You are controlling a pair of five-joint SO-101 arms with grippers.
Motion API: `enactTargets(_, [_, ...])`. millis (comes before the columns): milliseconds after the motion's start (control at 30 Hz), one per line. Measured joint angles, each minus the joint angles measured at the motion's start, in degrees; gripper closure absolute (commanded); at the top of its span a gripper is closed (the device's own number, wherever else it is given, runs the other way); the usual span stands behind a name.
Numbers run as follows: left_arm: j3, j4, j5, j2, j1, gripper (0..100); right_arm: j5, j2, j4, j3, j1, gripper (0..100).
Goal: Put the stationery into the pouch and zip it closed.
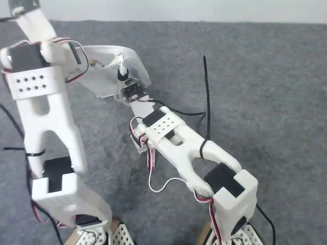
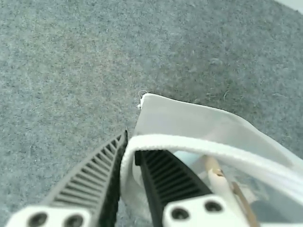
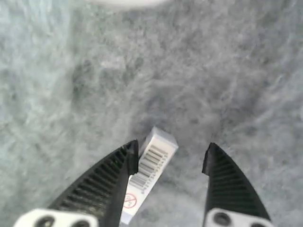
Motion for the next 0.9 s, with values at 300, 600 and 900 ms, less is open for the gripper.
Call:
enactTargets(300, [0.0, 0.0, 0.0, 0.0, 0.0, 99, -0.44, 4.04, 0.0, -1.32, -0.79, 90.8])
enactTargets(600, [0.0, 0.0, 0.0, 0.0, 0.0, 99, -0.44, 6.51, 8.35, -8.44, -1.49, 98.7])
enactTargets(900, [0.0, 0.0, 0.0, 0.0, 0.0, 99, -0.26, 6.51, 23.56, -20.22, -1.32, 99.2])
